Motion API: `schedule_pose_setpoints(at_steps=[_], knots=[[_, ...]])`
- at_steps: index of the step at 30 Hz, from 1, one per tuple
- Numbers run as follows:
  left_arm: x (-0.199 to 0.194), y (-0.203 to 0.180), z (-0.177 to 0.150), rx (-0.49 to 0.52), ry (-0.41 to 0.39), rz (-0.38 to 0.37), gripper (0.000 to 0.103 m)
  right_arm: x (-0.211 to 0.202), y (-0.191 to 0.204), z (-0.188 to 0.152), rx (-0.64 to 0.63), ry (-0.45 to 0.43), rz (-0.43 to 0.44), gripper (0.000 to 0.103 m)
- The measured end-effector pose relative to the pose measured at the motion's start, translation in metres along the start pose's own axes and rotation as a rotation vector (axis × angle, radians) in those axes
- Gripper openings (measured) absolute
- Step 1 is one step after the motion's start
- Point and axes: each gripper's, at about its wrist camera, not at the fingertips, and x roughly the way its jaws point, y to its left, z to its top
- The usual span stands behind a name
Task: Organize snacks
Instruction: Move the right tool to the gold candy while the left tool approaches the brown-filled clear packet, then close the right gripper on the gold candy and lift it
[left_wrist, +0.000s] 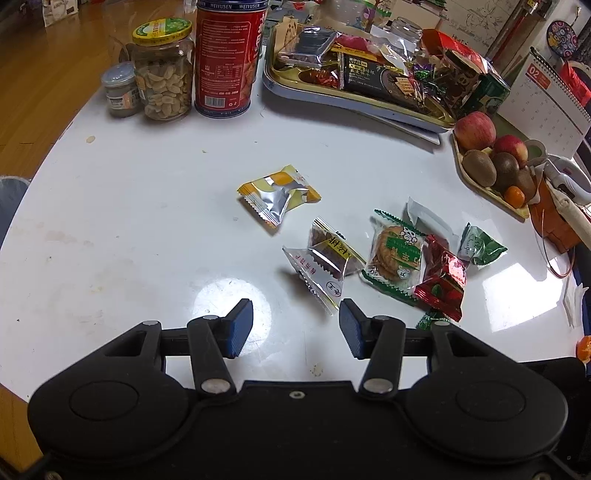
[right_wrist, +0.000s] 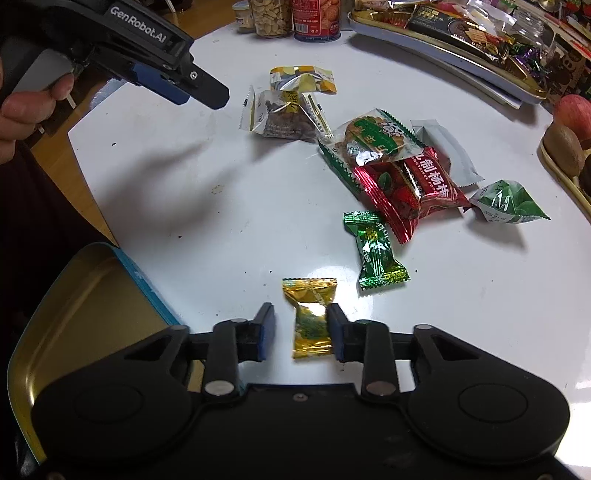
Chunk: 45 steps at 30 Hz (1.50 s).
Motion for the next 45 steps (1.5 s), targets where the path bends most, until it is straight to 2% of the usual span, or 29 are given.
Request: schedule_pose_setpoints(at_steps=[3, 8, 15, 19, 21, 26, 31, 35, 39, 45], knots=[[-0.001, 0.003, 0.001, -0.014, 0.0, -0.003, 0.057, 0.0, -0.003, -0.001, 0.015, -0.013, -0.008, 0.019], [-0.002, 0.009, 0.003, -0.044, -0.003, -0.003, 0.057, -0.005, -0.016, 0.0, 0.122, -0.026, 0.003, 0.018], [0.007, 0.024, 0.011, -0.143, 0.059, 0.007, 0.057, -0.03, -0.049, 0.003, 0.437, -0.084, 0.076, 0.019], [0.009, 0.026, 0.022, -0.176, 0.048, -0.007, 0.057, -0.045, -0.065, -0.003, 0.6, -0.117, 0.117, 0.019], [0.012, 0.02, 0.03, -0.146, 0.047, -0.01, 0.057, -0.05, -0.068, -0.006, 0.627, -0.129, 0.114, 0.019], [0.028, -0.009, 0.049, 0.036, 0.082, 0.002, 0.058, -0.057, -0.072, -0.008, 0.646, -0.145, 0.111, 0.019], [0.042, -0.034, 0.051, 0.231, 0.132, 0.022, 0.058, -0.059, -0.074, -0.007, 0.655, -0.16, 0.118, 0.019], [0.046, -0.048, 0.047, 0.364, 0.14, 0.036, 0.058, -0.059, -0.076, -0.006, 0.661, -0.168, 0.119, 0.019], [0.052, -0.056, 0.048, 0.442, 0.154, 0.063, 0.058, -0.059, -0.077, -0.006, 0.668, -0.176, 0.112, 0.019], [0.061, -0.06, 0.051, 0.489, 0.179, 0.06, 0.058, -0.061, -0.084, -0.007, 0.705, -0.196, 0.106, 0.019]])
